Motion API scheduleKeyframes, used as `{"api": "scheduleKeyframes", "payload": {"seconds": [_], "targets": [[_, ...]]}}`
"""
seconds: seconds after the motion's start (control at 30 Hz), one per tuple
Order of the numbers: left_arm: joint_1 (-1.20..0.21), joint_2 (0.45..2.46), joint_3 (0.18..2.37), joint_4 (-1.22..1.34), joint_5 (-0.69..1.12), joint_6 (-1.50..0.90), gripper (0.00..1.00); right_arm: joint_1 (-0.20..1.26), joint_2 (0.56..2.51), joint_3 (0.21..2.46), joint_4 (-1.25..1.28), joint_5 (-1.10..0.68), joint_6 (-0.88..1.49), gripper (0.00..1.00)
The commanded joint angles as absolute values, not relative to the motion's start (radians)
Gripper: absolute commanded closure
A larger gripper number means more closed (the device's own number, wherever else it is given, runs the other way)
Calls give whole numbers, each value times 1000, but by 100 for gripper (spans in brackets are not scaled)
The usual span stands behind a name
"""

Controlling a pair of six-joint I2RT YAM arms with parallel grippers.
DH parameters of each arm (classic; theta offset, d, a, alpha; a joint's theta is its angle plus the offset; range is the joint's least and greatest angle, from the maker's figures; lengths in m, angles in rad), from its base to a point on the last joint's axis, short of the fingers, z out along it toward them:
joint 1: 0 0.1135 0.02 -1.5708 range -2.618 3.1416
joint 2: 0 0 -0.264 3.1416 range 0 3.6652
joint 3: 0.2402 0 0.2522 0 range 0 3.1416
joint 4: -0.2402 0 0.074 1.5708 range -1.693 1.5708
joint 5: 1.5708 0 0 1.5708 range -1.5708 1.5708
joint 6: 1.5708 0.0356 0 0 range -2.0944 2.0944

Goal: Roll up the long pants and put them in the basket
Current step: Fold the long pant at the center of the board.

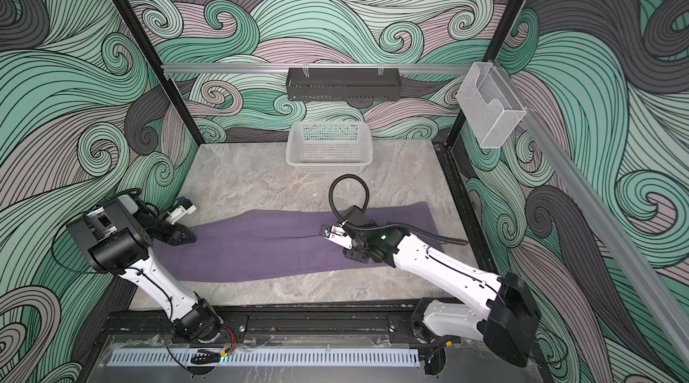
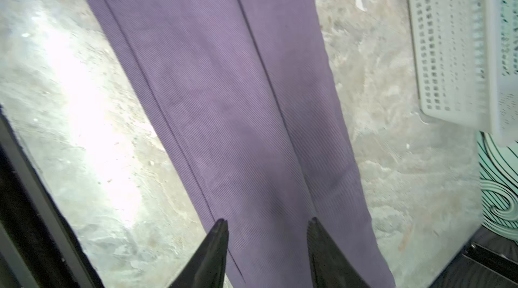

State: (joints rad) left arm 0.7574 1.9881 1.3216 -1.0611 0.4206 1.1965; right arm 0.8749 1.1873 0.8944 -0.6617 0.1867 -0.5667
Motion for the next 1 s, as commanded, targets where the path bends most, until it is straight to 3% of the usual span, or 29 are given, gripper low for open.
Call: {"api": "scheduleKeyframes", "payload": {"seconds": [0.0, 0.17, 0.4, 0.63, 0.77, 0.97], "targets": [[756, 2013, 1318, -984, 431, 1180, 68, 879, 1175, 861, -697, 177, -585, 50], [746, 2028, 1310, -991, 431, 1163, 68, 899, 1258, 857, -718, 56, -504, 51], [744, 2028, 1301, -980, 392, 1169, 69, 934, 1386, 790, -626, 70, -489, 50], [745, 2029, 1273, -954, 360, 1176, 69, 935, 1423, 753, -528, 152, -482, 57], [745, 2054, 1288, -978, 365, 1168, 69, 936, 1462, 769, -520, 189, -469, 68], [746, 2061, 1285, -963, 355, 1166, 69, 936, 1512, 785, -510, 177, -471, 70]]}}
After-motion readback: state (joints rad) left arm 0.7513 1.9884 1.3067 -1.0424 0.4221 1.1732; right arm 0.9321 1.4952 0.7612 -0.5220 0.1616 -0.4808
